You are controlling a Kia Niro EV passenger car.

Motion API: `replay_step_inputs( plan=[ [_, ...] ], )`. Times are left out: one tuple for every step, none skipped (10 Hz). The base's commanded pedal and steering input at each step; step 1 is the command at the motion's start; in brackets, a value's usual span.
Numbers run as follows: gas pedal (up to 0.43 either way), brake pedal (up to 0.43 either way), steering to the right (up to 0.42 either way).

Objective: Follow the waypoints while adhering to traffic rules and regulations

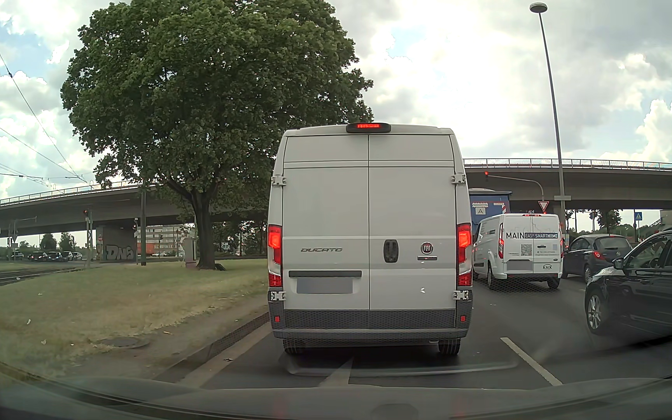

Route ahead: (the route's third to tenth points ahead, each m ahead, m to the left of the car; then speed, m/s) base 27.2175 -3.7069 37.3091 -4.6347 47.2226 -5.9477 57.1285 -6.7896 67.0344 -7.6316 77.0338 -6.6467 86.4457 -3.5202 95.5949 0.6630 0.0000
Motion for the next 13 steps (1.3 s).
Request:
replay_step_inputs(
  plan=[
    [0.0,0.39,0.002],
    [0.0,0.396,0.003],
    [0.0,0.396,0.003],
    [0.0,0.427,0.003],
    [0.0,0.445,0.002],
    [0.0,0.463,0.002],
    [0.0,0.482,0.002],
    [0.0,0.5,0.002],
    [0.0,0.5,0.003],
    [0.0,0.5,0.002],
    [0.0,0.5,0.002],
    [0.0,0.5,0.002],
    [0.0,0.5,0.002]
  ],
)
